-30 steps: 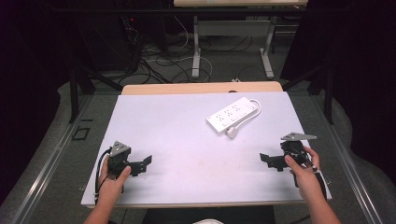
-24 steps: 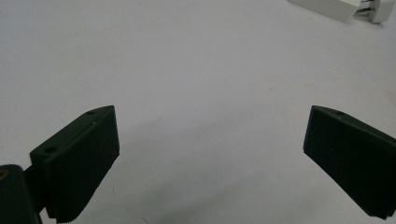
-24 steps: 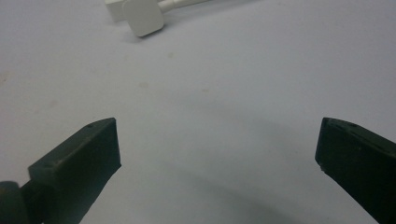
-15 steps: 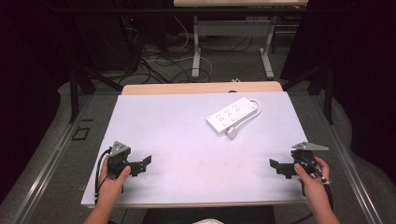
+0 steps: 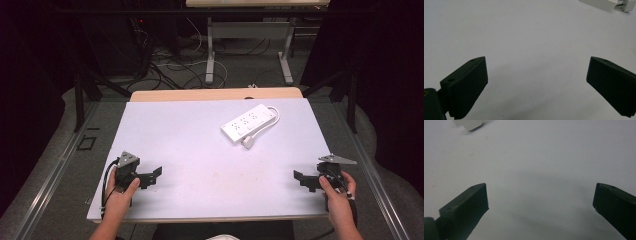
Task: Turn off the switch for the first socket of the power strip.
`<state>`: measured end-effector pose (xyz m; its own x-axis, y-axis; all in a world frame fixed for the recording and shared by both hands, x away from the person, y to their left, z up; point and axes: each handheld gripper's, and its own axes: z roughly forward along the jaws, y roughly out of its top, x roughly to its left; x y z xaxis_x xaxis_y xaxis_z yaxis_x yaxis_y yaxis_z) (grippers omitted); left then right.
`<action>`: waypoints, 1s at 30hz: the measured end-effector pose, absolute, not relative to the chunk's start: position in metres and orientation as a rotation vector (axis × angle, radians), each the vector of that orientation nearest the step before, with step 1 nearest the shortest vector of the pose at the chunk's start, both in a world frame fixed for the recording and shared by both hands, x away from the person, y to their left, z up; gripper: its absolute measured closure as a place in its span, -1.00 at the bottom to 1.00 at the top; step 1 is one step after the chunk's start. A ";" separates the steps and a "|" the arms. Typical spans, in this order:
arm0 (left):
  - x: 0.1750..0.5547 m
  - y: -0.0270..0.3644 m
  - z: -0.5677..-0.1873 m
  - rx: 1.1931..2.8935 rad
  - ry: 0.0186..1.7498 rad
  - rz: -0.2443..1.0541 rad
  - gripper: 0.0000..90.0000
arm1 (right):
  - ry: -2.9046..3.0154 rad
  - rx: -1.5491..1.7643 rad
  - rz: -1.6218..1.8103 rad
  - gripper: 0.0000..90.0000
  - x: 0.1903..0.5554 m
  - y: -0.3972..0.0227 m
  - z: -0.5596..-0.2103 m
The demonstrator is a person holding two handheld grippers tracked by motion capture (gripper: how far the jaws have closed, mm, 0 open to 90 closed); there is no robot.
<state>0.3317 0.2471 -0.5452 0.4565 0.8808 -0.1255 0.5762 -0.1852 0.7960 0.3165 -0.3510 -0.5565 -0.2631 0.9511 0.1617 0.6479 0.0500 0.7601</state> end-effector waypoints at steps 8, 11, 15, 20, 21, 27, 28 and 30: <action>0.332 0.246 -0.545 1.878 1.225 0.465 -0.92 | 1.922 1.633 1.073 -1.00 0.316 -0.356 -0.561; 0.332 0.247 -0.546 1.880 1.225 0.465 -0.92 | 1.922 1.641 1.069 -1.00 0.317 -0.356 -0.563; 0.332 0.247 -0.545 1.883 1.226 0.462 -0.92 | 1.923 1.649 1.068 -1.00 0.317 -0.356 -0.563; 0.332 0.246 -0.546 1.876 1.228 0.462 -0.92 | 1.940 1.646 1.064 -1.00 0.318 -0.356 -0.566; 0.333 0.247 -0.546 1.884 1.225 0.461 -0.92 | 1.942 1.651 1.064 -1.00 0.318 -0.355 -0.566; 0.333 0.247 -0.546 1.886 1.228 0.460 -0.92 | 1.946 1.645 1.067 -1.00 0.319 -0.356 -0.566; 0.333 0.247 -0.547 1.881 1.227 0.467 -0.92 | 1.943 1.648 1.069 -1.00 0.319 -0.355 -0.566; 0.332 0.247 -0.546 1.875 1.232 0.466 -0.92 | 1.939 1.644 1.067 -1.00 0.320 -0.355 -0.566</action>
